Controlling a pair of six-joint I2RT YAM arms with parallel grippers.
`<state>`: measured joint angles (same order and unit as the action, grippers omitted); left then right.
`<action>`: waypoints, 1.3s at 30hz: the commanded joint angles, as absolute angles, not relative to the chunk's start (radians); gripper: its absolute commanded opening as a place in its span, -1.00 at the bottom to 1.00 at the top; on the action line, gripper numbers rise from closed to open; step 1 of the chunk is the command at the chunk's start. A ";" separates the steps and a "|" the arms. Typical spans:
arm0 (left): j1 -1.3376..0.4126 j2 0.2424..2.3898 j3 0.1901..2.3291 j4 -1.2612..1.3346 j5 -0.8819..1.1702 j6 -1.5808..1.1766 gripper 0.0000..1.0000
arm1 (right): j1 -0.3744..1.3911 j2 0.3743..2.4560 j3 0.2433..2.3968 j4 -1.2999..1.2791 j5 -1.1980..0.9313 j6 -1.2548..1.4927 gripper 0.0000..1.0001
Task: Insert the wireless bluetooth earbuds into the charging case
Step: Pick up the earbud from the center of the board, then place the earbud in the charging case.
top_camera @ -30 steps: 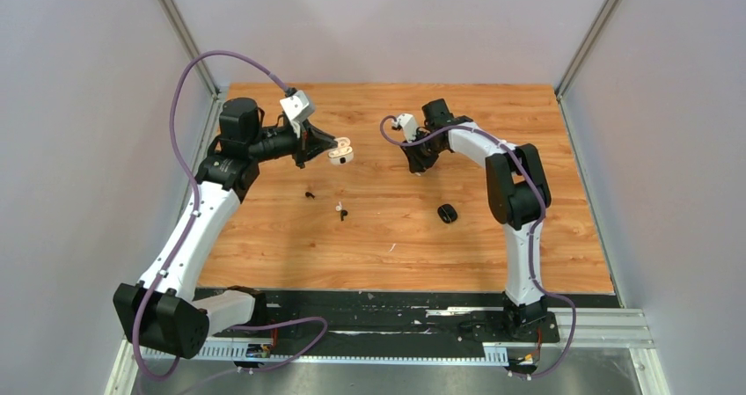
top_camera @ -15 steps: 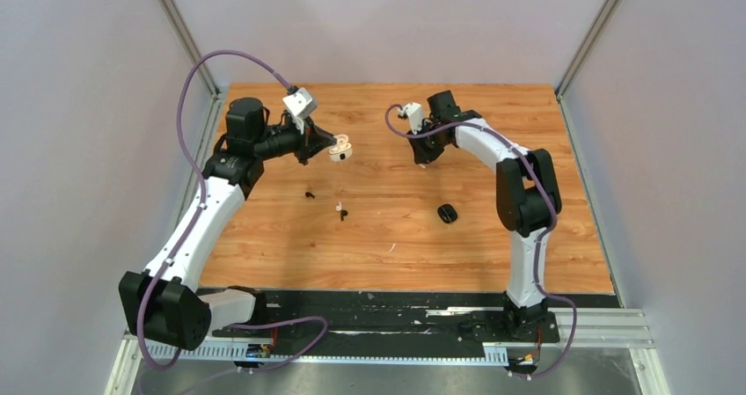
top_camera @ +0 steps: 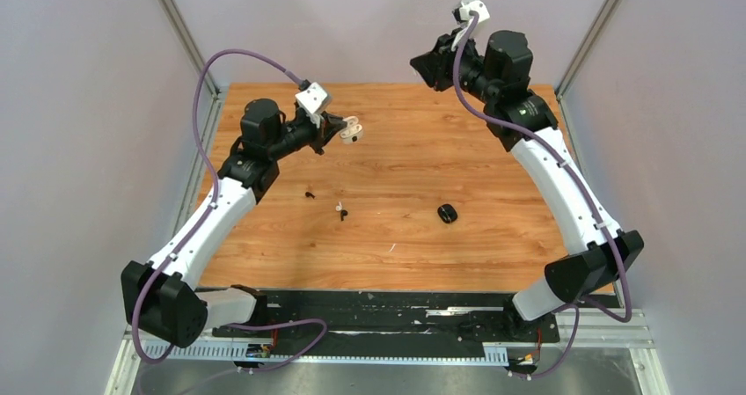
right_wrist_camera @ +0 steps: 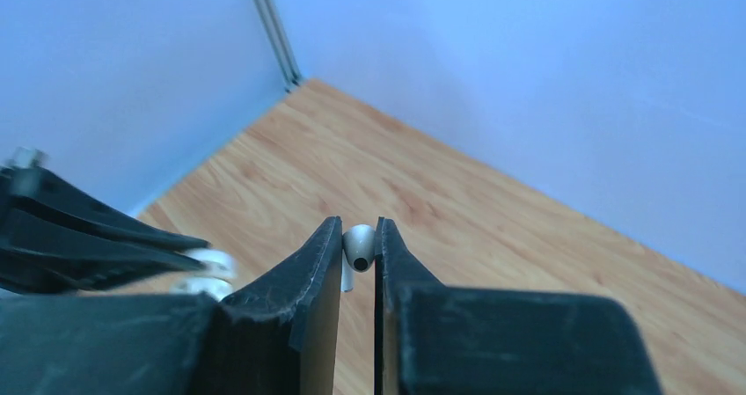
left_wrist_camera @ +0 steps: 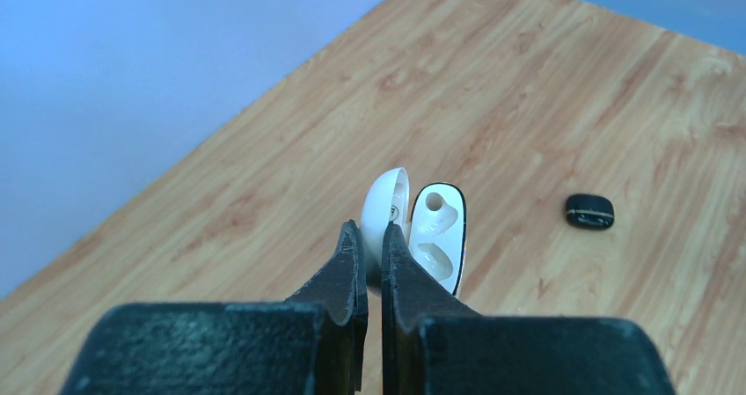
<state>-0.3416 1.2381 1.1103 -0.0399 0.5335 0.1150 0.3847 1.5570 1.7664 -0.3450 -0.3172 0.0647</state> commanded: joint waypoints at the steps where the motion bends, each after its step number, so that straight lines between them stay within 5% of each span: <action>1: -0.405 1.236 1.111 0.150 0.372 0.095 -1.00 | 0.488 1.561 1.761 -0.217 -0.219 0.181 -1.00; 16: -0.548 1.284 1.253 0.090 -0.045 0.016 -1.00 | 0.700 1.628 1.779 -0.102 0.214 0.154 -1.00; 39: -0.551 1.317 1.375 -0.072 0.059 -0.139 -1.00 | 0.768 1.590 1.595 0.127 0.132 0.011 -1.00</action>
<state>-0.5476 1.3132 1.3182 -0.0509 0.0036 -0.0963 0.7586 1.6348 1.6081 0.0257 0.1692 0.0628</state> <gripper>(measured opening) 0.042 0.140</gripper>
